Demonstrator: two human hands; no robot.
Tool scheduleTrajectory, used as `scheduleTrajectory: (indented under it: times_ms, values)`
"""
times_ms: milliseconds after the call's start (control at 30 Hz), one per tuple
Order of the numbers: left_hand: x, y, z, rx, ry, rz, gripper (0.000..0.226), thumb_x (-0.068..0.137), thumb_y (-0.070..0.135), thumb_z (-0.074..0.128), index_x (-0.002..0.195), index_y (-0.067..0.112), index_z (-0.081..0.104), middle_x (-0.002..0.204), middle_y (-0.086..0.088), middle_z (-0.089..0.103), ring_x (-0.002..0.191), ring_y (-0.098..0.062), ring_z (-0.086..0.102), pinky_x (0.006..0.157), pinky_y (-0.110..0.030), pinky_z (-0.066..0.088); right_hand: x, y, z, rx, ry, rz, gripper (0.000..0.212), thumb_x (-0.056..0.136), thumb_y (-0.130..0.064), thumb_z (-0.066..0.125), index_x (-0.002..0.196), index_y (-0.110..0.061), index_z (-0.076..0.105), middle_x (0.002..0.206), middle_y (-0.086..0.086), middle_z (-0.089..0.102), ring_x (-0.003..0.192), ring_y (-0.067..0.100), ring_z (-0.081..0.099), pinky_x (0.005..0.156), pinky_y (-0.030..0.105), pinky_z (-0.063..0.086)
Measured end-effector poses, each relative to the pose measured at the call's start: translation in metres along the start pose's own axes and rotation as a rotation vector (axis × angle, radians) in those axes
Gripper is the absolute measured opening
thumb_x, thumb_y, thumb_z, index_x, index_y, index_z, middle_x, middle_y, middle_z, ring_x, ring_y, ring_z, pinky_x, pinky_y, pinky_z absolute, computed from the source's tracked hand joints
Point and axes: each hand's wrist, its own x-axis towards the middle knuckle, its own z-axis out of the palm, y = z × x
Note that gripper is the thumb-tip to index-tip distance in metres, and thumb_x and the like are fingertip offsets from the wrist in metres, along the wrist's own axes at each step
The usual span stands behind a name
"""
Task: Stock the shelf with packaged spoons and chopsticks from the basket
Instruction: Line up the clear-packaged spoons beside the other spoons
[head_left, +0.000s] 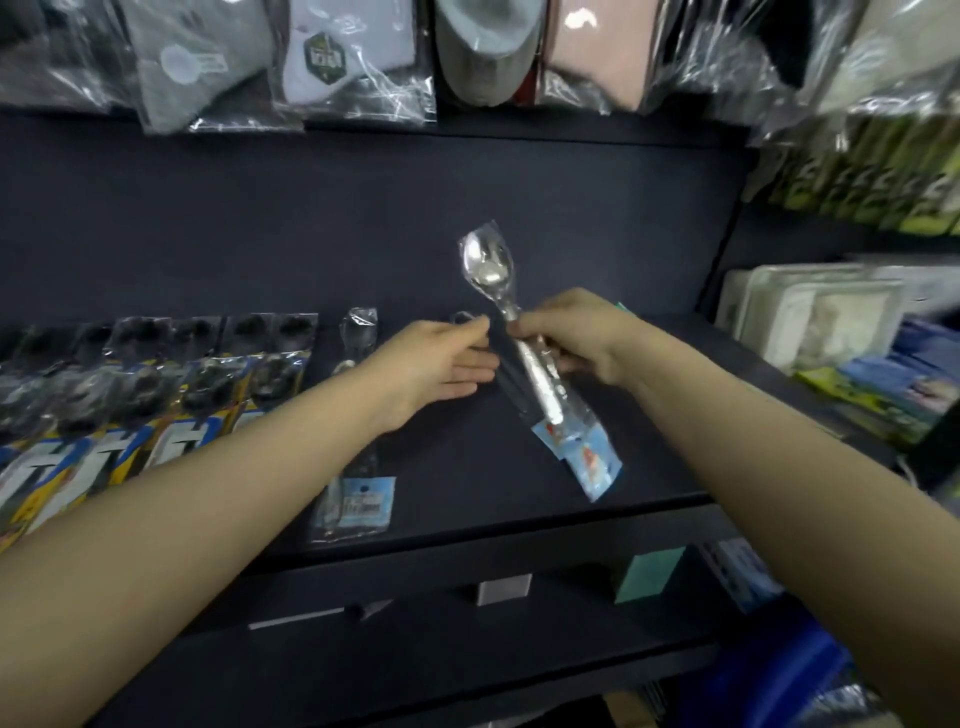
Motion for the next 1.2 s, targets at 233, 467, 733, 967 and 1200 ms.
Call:
scheduleTrajectory:
  times_ms: [233, 467, 733, 967, 1200]
  values:
    - [0.013, 0.006, 0.022, -0.068, 0.149, 0.099, 0.016, 0.089, 0.024, 0.056, 0.085, 0.014, 0.068, 0.078, 0.003, 0.067, 0.065, -0.005, 0.063, 0.058, -0.011, 0.053, -0.024, 0.004, 0.008, 0.015, -0.051, -0.09, 0.014, 0.085, -0.022, 0.064, 0.076, -0.012, 0.062, 0.066, 0.002, 0.054, 0.056, 0.008, 0.048, 0.055, 0.018, 0.04]
    - [0.031, 0.008, -0.003, -0.346, 0.234, 0.078, 0.02, 0.096, 0.011, 0.041, 0.087, 0.002, 0.056, 0.083, -0.007, 0.064, 0.051, -0.004, 0.067, 0.047, -0.014, 0.052, -0.049, 0.024, 0.016, 0.157, -0.169, -0.045, 0.039, 0.087, -0.024, 0.063, 0.121, -0.014, 0.048, 0.09, 0.004, 0.067, 0.074, 0.01, 0.064, 0.066, 0.019, 0.051]
    - [0.042, 0.007, -0.013, -0.458, 0.224, 0.055, 0.025, 0.096, 0.005, 0.037, 0.079, -0.001, 0.054, 0.083, -0.011, 0.064, 0.053, -0.008, 0.068, 0.055, -0.015, 0.056, -0.048, 0.021, 0.032, 0.236, -0.226, -0.266, 0.048, 0.082, 0.004, 0.063, 0.117, -0.024, 0.046, 0.07, 0.002, 0.063, 0.059, 0.005, 0.062, 0.058, 0.016, 0.051]
    - [0.045, 0.005, -0.02, -0.623, 0.186, -0.053, 0.021, 0.097, 0.004, 0.036, 0.085, -0.005, 0.051, 0.083, -0.016, 0.065, 0.053, -0.011, 0.069, 0.053, -0.016, 0.056, -0.045, 0.028, 0.042, -0.18, -0.06, -0.565, 0.029, 0.08, -0.005, 0.069, 0.104, -0.02, 0.065, 0.087, -0.009, 0.066, 0.082, 0.011, 0.065, 0.079, 0.016, 0.053]
    - [0.03, 0.006, -0.018, -0.59, 0.134, -0.125, 0.026, 0.098, 0.002, 0.03, 0.082, -0.004, 0.05, 0.052, -0.01, 0.064, 0.039, -0.009, 0.063, 0.042, -0.016, 0.052, -0.024, 0.034, 0.05, -0.801, 0.441, -1.267, 0.014, 0.085, -0.016, 0.061, 0.089, -0.013, 0.073, 0.091, -0.002, 0.042, 0.078, 0.012, 0.043, 0.067, 0.015, 0.028]
